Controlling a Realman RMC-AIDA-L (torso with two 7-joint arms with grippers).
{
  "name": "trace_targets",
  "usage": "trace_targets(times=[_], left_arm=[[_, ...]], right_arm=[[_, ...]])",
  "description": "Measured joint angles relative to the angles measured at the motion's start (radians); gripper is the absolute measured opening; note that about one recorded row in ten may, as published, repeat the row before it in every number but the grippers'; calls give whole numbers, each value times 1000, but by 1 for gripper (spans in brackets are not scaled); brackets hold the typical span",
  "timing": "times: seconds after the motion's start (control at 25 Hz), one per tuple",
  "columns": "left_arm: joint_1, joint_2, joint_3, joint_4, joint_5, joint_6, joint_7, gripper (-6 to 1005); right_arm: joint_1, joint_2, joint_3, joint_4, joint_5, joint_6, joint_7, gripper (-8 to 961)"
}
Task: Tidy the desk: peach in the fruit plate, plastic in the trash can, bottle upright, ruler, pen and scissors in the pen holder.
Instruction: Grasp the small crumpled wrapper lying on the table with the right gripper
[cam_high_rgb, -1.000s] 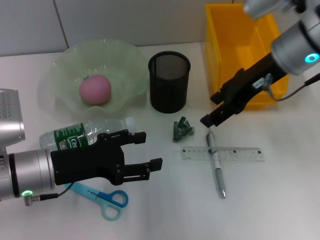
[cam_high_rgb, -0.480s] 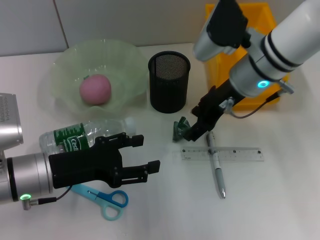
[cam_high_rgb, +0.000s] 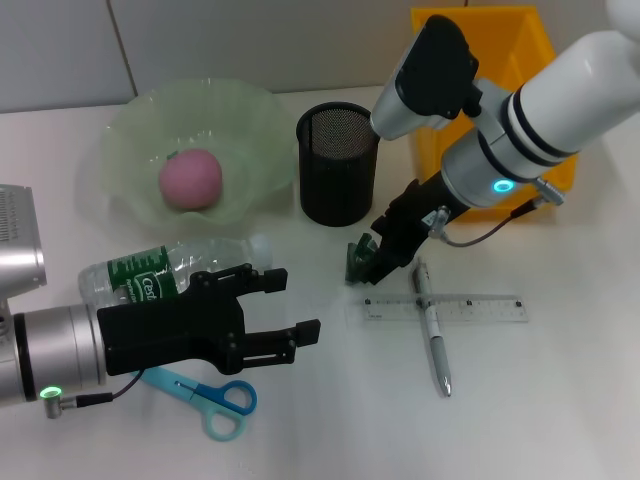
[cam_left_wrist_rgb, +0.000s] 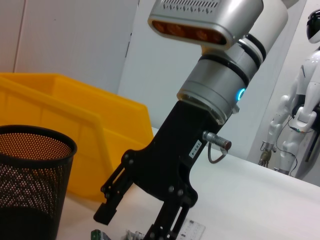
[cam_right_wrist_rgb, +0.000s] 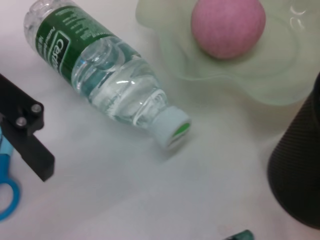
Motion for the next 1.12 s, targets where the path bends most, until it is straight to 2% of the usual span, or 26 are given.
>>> trace_targets(times=[0.48, 1.12], left_arm=[[-1, 0, 0, 0, 0, 0, 0, 809], [0, -2, 0, 0, -1, 0, 0, 809]], right_arm=[[2, 0, -67, 53, 35, 77, -4, 733], [3, 0, -99, 61, 53, 104, -8, 722]])
